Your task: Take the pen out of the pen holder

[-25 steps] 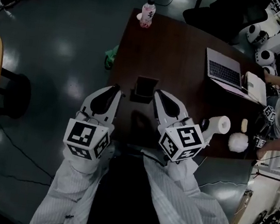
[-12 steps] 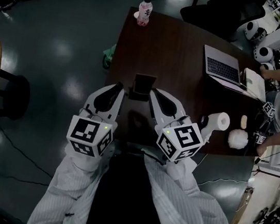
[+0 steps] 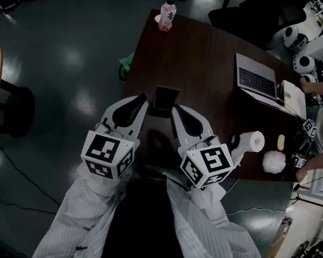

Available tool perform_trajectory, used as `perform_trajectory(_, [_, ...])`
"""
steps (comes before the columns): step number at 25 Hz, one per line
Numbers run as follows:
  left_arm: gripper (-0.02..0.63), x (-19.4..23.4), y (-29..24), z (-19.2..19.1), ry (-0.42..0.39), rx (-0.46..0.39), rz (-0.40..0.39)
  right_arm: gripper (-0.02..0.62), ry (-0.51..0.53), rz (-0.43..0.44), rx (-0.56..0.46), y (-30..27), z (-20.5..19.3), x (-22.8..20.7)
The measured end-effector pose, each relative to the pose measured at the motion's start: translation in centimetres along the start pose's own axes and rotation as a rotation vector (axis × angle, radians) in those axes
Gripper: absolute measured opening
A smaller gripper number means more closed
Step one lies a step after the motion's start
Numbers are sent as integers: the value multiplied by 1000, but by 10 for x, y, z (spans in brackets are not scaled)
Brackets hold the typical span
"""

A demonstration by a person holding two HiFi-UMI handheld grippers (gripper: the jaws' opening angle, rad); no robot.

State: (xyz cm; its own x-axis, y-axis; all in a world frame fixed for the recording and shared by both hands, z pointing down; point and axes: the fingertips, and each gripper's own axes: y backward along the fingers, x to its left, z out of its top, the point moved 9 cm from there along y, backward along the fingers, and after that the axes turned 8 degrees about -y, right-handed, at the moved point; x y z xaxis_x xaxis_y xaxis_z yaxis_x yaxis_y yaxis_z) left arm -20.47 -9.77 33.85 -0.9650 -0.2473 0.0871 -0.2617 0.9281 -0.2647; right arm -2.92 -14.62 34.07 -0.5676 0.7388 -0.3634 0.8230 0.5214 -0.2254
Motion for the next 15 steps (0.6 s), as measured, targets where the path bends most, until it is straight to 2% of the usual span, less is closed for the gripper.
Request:
perform_trajectory(8, [48, -5, -7, -2, 0, 1, -8, 0, -5, -2, 3, 2, -4, -5])
perform_trajectory(15, [48, -6, -13, -1, -6, 12, -47, 0, -13, -25, -1, 4, -3, -5])
